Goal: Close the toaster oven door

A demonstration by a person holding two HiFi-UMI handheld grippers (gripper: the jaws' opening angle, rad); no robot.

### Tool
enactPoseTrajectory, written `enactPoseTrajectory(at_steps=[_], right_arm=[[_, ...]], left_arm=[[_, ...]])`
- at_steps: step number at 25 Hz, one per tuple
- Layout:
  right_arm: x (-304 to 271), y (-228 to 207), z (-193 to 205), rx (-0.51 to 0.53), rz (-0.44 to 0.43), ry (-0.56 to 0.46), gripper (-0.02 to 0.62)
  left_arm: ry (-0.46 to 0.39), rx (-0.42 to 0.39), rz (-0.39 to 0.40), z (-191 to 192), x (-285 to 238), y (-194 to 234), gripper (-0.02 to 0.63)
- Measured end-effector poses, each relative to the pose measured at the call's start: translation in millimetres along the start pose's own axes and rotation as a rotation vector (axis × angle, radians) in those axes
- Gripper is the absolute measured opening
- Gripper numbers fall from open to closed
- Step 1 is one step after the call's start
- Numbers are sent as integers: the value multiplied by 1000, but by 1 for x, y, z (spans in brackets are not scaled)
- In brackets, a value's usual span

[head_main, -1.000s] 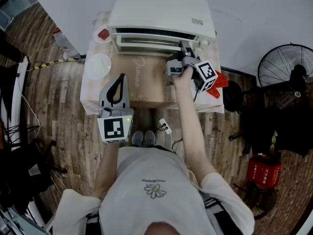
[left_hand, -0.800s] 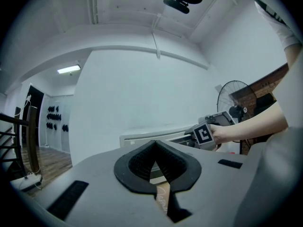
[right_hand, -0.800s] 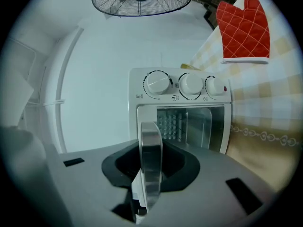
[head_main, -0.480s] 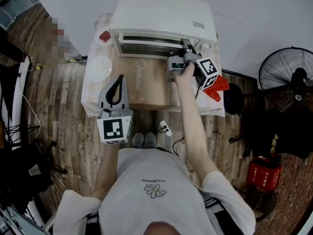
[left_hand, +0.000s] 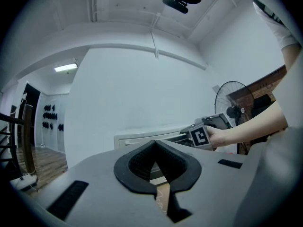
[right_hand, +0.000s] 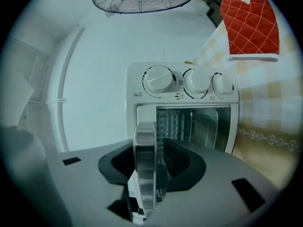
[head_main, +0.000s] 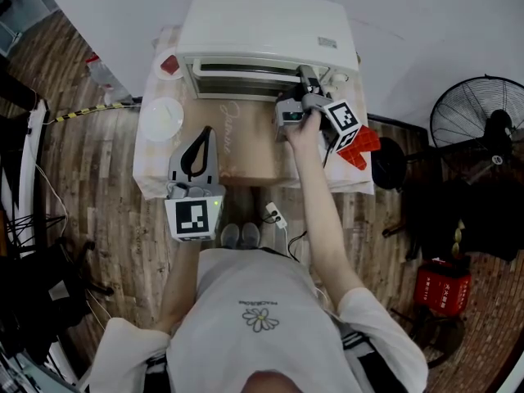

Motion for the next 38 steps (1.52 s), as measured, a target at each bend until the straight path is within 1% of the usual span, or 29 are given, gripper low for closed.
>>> enactPoseTrajectory(at_steps=[3, 6, 7, 8, 10, 13, 17, 23, 29, 33, 38], right_arm=[[0, -1, 1, 7, -27, 5, 135], [-2, -4, 0, 17, -70, 15, 186], [-1, -3, 1, 20, -98, 22, 266], [0, -3, 3, 22, -128, 30, 290], [1, -4, 6, 23, -164, 40, 288], [2, -6, 9, 37, -171, 39, 288], [1, 5, 10, 44, -195, 40, 288], [6, 11, 10, 75, -195, 36, 287], [21, 14, 12, 153, -187, 19, 287], [34, 24, 20, 265, -205, 17, 287], [55, 24, 25, 312, -191, -8, 287]], left_arm=[[-14, 7, 6, -1, -1, -2, 15], [-6, 16, 2, 1, 0, -2, 15], [-2, 15, 0, 1, 0, -1, 15], [1, 14, -4, 1, 1, 0, 15], [4, 13, -12, 1, 3, 3, 15], [7, 16, -22, 2, 5, 7, 15], [10, 17, -25, 4, 6, 8, 15], [-2, 15, -14, -1, 6, 3, 15], [-10, 9, -6, -5, 13, -3, 15], [-18, 7, -2, -9, 20, -8, 15], [-35, 0, -3, -15, 39, -14, 15]])
Point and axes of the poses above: the fingertips, and each gripper's own axes: x backward along the fingers, y to its left, z out of its underside, the point moved 1 cm from there along x, backward along the fingers, and after that the axes turned 14 degrees about z, right-handed, at the moved point
